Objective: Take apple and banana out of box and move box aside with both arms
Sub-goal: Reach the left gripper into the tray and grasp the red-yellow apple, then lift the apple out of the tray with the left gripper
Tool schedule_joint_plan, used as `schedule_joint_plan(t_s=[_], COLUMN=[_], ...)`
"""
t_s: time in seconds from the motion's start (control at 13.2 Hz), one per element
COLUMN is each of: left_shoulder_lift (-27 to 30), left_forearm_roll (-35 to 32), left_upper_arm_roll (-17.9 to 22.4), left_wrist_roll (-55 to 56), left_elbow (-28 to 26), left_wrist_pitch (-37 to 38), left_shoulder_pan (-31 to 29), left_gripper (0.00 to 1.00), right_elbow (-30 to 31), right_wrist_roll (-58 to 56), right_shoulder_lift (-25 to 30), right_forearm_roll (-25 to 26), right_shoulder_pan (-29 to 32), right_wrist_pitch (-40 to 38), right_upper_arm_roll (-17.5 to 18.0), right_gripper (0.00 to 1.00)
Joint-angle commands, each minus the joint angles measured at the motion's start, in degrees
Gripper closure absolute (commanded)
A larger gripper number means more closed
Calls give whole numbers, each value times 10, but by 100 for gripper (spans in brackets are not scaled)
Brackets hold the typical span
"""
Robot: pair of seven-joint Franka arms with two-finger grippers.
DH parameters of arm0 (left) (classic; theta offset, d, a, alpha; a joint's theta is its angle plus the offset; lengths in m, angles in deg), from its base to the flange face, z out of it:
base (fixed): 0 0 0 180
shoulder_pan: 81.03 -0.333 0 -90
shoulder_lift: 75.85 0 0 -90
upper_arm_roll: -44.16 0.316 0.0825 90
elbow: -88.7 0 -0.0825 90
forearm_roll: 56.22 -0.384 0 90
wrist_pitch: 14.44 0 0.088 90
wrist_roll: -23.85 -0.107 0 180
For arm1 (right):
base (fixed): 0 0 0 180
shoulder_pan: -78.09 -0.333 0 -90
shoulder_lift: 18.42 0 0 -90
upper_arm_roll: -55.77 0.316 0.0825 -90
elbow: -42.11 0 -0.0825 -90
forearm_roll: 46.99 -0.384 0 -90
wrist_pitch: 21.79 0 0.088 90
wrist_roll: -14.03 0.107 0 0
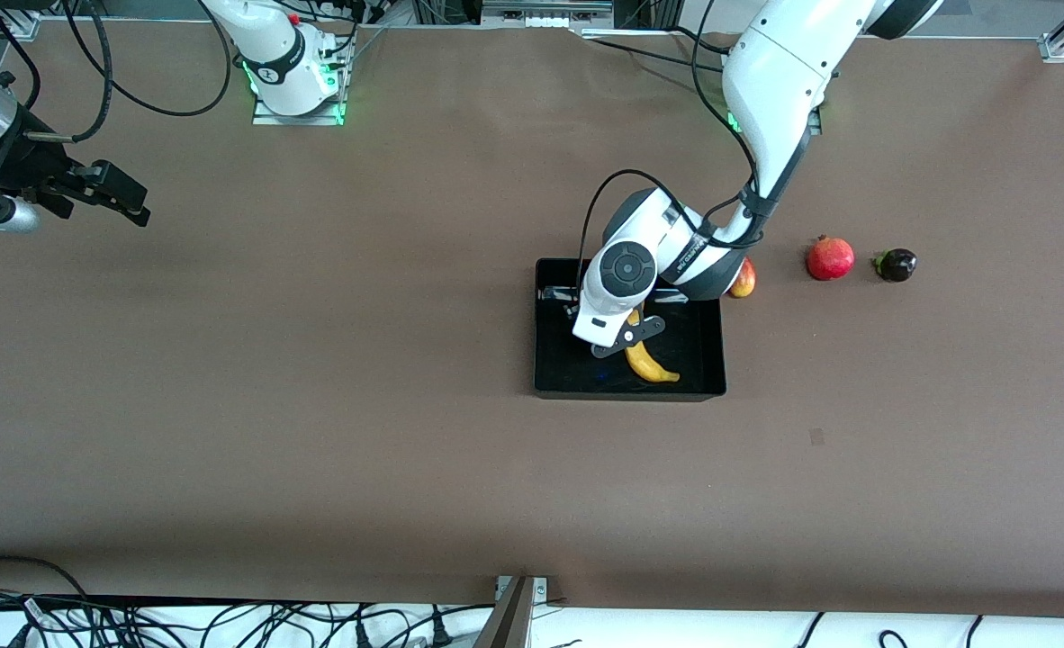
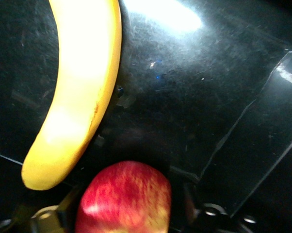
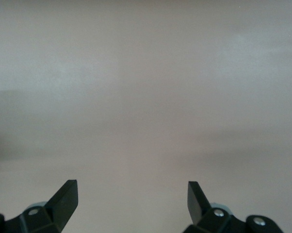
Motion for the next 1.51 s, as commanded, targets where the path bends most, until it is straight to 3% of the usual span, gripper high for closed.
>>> schedule_joint_plan(t_s=[0.0, 0.08, 0.23, 0.53, 0.83, 1.13, 1.44], left_shoulder_lift=[6, 7, 11, 57, 89, 97, 55], left_forearm_roll=[-17, -18, -20, -17, -11, -22, -95], left_upper_arm_roll=[-12, -14, -15, -15, -16, -14, -12], left_wrist_roll=[12, 11, 7, -51, -179, -372, -525], left_elbow=[-14, -15, -13, 43, 120, 113, 104], left_wrist_pitch=[-11, -8, 2, 146, 294, 310, 236], left_shoulder_pan=[-1, -1, -4, -45, -131, -246, -325], left_gripper=[91, 100, 100, 100, 100, 100, 100], right_elbow=[-9, -9, -9, -9, -9, -9, -9], right_wrist_roll=[-4, -4, -4, -6, -6, -5, -5], right_shoulder_lift=[-2, -2, -2, -3, -3, -2, -3], right_forearm_roll=[-8, -8, -8, -8, -8, -8, -8], right_shoulder_pan=[-1, -2, -4, -4, -4, -4, -4], right_wrist_pitch=[2, 5, 5, 5, 5, 5, 6], right_upper_arm_roll=[1, 1, 1, 1, 1, 1, 1], right_gripper=[0, 0, 0, 0, 0, 0, 0])
